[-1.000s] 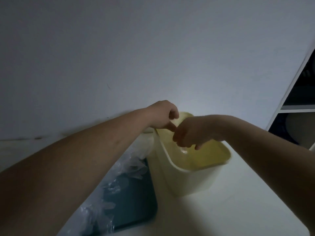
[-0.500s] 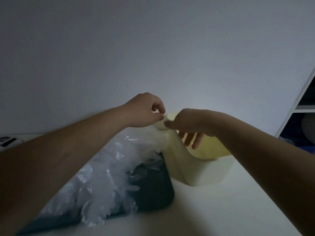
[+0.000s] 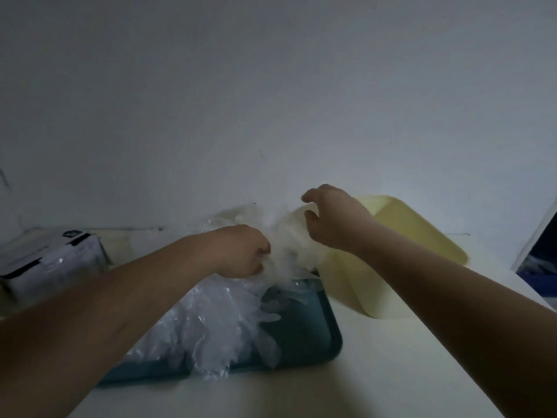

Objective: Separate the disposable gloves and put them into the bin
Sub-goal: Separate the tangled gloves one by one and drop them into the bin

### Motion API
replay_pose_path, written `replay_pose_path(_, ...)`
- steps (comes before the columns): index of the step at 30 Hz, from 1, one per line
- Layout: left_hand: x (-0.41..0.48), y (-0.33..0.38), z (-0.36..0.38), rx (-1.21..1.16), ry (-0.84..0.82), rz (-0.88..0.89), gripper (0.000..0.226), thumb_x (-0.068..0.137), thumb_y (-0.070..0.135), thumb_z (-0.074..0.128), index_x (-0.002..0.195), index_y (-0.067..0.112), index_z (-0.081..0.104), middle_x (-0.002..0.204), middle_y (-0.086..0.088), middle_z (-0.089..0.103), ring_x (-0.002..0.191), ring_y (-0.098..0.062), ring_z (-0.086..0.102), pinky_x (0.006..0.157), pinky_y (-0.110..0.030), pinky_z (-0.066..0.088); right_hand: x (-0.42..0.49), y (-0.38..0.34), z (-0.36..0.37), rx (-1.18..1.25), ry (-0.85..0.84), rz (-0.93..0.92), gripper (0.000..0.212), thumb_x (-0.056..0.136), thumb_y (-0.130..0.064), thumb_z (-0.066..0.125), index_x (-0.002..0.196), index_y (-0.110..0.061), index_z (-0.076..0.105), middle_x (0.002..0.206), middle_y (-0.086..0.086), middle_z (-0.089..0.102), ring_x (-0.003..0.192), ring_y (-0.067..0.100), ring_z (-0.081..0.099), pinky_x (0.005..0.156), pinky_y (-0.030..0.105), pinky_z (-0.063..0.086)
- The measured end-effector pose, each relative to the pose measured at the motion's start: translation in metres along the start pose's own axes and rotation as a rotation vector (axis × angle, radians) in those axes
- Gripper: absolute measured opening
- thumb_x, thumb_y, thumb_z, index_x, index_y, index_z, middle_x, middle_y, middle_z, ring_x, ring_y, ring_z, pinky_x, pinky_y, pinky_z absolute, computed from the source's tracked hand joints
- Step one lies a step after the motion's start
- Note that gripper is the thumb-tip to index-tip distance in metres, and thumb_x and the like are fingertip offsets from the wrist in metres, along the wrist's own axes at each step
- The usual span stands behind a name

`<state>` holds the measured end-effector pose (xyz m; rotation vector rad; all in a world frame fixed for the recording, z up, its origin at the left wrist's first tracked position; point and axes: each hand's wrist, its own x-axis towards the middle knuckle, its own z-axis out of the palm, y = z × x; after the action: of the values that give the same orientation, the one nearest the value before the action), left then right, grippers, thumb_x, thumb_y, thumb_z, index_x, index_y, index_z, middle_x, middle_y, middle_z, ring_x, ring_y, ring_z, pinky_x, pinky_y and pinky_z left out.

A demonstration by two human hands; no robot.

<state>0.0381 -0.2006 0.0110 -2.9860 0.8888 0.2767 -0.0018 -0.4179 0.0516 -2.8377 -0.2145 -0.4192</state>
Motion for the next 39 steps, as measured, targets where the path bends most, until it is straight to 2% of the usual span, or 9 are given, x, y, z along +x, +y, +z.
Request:
replay_pose_path(6, -0.029, -0.008, -0.018, -0.143, 0.195, 0.04, 0.04, 0.098, 0.049, 0.065, 0.132, 0.029, 0.068, 0.137, 0.009, 0.062, 0.124, -0.014, 0.057, 0.109, -0.036, 0.046, 0.011, -0.032, 0.057, 0.333, -0.299, 0.207, 0.066, 0.1, -0.052, 0.058, 0.156, -0.02, 0.042, 0.16, 0.01, 0.044, 0.143, 0.034, 0.046, 0.117, 0.049, 0.041)
replay_pose_path(10, -0.069, -0.007, -0.04, -0.257, 0.326, 0.033, 0.044, 0.094, 0.063, 0.063, 0.129, 0.037, 0.068, 0.151, 0.015, 0.053, 0.139, -0.007, 0.047, 0.106, -0.025, 0.035, 0.016, -0.03, 0.08, 0.468, -0.374, 0.268, 0.045, 0.1, -0.05, 0.061, 0.131, -0.018, 0.062, 0.127, 0.01, 0.067, 0.107, 0.028, 0.068, 0.092, 0.042, 0.06)
replay_pose_path(15, -0.113, -0.009, -0.038, -0.271, 0.121, 0.029, 0.077, 0.069, 0.083, 0.072, 0.139, 0.06, 0.05, 0.167, 0.029, 0.02, 0.153, 0.003, 0.015, 0.119, -0.028, 0.019, -0.005, -0.041, 0.057, 0.42, -0.106, 0.142, 0.047, 0.102, -0.043, 0.06, 0.141, -0.017, 0.06, 0.137, 0.005, 0.066, 0.115, 0.022, 0.066, 0.082, 0.024, 0.048)
replay_pose_path(17, -0.12, -0.011, -0.026, -0.22, 0.033, 0.04, 0.081, 0.069, 0.075, 0.081, 0.142, 0.062, 0.046, 0.168, 0.031, 0.011, 0.154, 0.006, 0.005, 0.125, -0.029, 0.015, -0.025, -0.054, 0.031, 0.392, 0.064, 0.087, 0.034, 0.105, -0.036, 0.054, 0.131, -0.019, 0.066, 0.121, 0.002, 0.072, 0.099, 0.015, 0.07, 0.066, 0.012, 0.046)
replay_pose_path(19, -0.117, -0.015, -0.011, -0.178, 0.067, 0.052, 0.07, 0.078, 0.057, 0.085, 0.141, 0.053, 0.053, 0.169, 0.024, 0.017, 0.155, 0.0, 0.011, 0.124, -0.027, 0.019, -0.041, -0.064, 0.012, 0.448, 0.082, 0.02, 0.027, 0.105, -0.035, 0.054, 0.109, -0.016, 0.072, 0.094, 0.002, 0.075, 0.072, 0.011, 0.068, 0.05, 0.01, 0.047)
replay_pose_path(21, -0.107, -0.018, 0.002, -0.177, 0.173, 0.064, 0.052, 0.084, 0.046, 0.084, 0.133, 0.043, 0.065, 0.163, 0.015, 0.036, 0.149, -0.009, 0.032, 0.12, -0.029, 0.033, -0.056, -0.077, 0.004, 0.58, -0.169, -0.001, 0.032, 0.101, -0.042, 0.061, 0.096, -0.013, 0.073, 0.081, 0.005, 0.075, 0.06, 0.013, 0.067, 0.053, 0.017, 0.053)
replay_pose_path(24, -0.094, -0.024, 0.01, -0.186, 0.317, 0.028, 0.03, 0.09, 0.04, 0.078, 0.118, 0.032, 0.076, 0.14, 0.011, 0.061, 0.125, -0.013, 0.058, 0.104, -0.036, 0.05, -0.061, -0.083, 0.017, 0.584, -0.468, -0.013, 0.043, 0.084, -0.058, 0.075, 0.094, -0.016, 0.074, 0.082, 0.003, 0.076, 0.068, 0.015, 0.071, 0.066, 0.032, 0.062)
replay_pose_path(30, -0.082, -0.037, 0.016, -0.181, 0.489, -0.094, 0.024, 0.092, 0.039, 0.073, 0.113, 0.028, 0.076, 0.124, 0.011, 0.069, 0.111, -0.013, 0.064, 0.095, -0.043, 0.055, -0.032, -0.079, 0.057, 0.511, -0.32, -0.148, 0.025, 0.083, -0.041, 0.084, 0.09, -0.026, 0.066, 0.087, -0.01, 0.065, 0.079, 0.01, 0.06, 0.069, 0.022, 0.046)
replay_pose_path(39, -0.087, -0.049, -0.009, -0.506, 0.609, -0.116, 0.012, 0.093, 0.039, 0.076, 0.091, 0.03, 0.082, 0.105, 0.02, 0.078, 0.1, 0.006, 0.069, 0.097, -0.024, 0.053, -0.005, -0.063, 0.062, 0.927, -0.215, -0.081, 0.02, 0.101, -0.023, 0.066, 0.091, -0.012, 0.079, 0.083, 0.004, 0.078, 0.077, 0.023, 0.074, 0.07, 0.036, 0.064)
